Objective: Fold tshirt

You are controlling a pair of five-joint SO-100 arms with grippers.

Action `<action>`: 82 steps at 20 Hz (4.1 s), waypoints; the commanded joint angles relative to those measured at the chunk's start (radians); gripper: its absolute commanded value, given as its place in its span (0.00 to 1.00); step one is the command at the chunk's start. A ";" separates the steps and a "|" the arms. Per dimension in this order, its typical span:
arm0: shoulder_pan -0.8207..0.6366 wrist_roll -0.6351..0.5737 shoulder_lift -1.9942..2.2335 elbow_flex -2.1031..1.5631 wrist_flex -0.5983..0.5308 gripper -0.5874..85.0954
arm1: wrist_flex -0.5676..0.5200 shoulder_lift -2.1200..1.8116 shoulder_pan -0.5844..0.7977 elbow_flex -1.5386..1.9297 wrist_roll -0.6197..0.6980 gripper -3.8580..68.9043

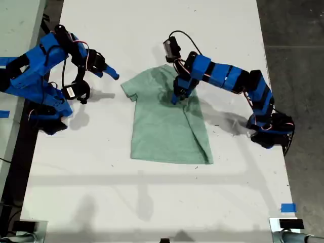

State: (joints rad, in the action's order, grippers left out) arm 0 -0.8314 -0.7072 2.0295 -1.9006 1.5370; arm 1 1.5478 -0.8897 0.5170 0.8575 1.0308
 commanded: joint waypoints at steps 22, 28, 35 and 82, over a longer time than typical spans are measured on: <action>-0.100 -0.132 -0.733 0.462 -0.153 0.34 | 0.106 -0.839 0.129 0.393 0.075 0.33; -0.140 -0.147 -0.989 0.600 -0.189 0.35 | 0.109 -0.908 0.118 0.426 0.077 0.31; -0.072 -0.132 -1.097 0.653 -0.147 0.03 | 0.104 -0.936 0.126 0.457 0.077 0.29; 0.124 0.029 -0.713 0.982 0.025 0.37 | 0.074 -1.075 0.002 0.647 -0.028 0.24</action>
State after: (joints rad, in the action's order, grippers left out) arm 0 -0.7685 -0.7225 1.1643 -0.9572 1.4481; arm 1 1.6383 -1.8991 0.5722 1.5202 1.0262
